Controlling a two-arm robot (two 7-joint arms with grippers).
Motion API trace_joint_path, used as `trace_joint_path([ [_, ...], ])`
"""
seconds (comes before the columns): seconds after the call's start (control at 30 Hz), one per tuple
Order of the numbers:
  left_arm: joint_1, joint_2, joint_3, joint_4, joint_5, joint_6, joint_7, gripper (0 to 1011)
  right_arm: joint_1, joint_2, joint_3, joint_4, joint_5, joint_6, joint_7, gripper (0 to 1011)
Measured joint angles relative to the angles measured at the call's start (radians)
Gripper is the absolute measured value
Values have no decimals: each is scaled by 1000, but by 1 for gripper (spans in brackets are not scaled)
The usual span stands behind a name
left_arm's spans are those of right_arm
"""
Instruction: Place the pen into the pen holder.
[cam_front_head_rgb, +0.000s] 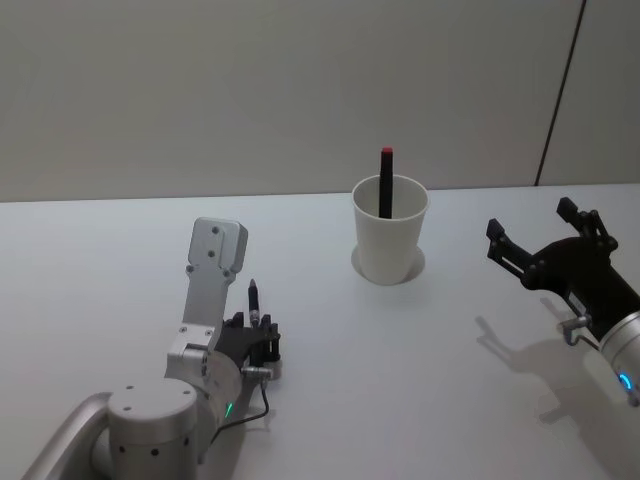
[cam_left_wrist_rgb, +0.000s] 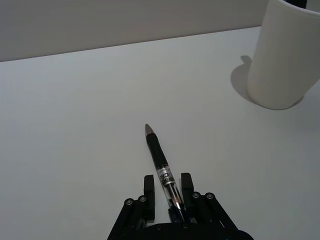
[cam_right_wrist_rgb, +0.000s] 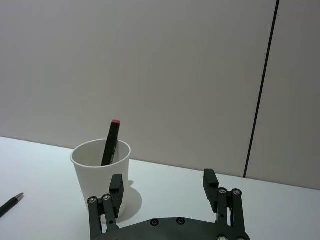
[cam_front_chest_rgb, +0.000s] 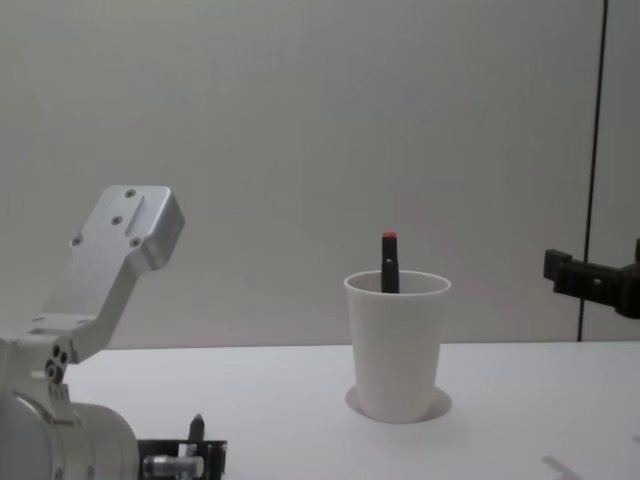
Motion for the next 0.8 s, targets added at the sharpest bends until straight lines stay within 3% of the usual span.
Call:
trace_joint_path([
  [0.8, 10, 1, -18, -10, 34, 12, -24, 180, 0, 0, 0, 0, 0, 0, 0, 1001],
])
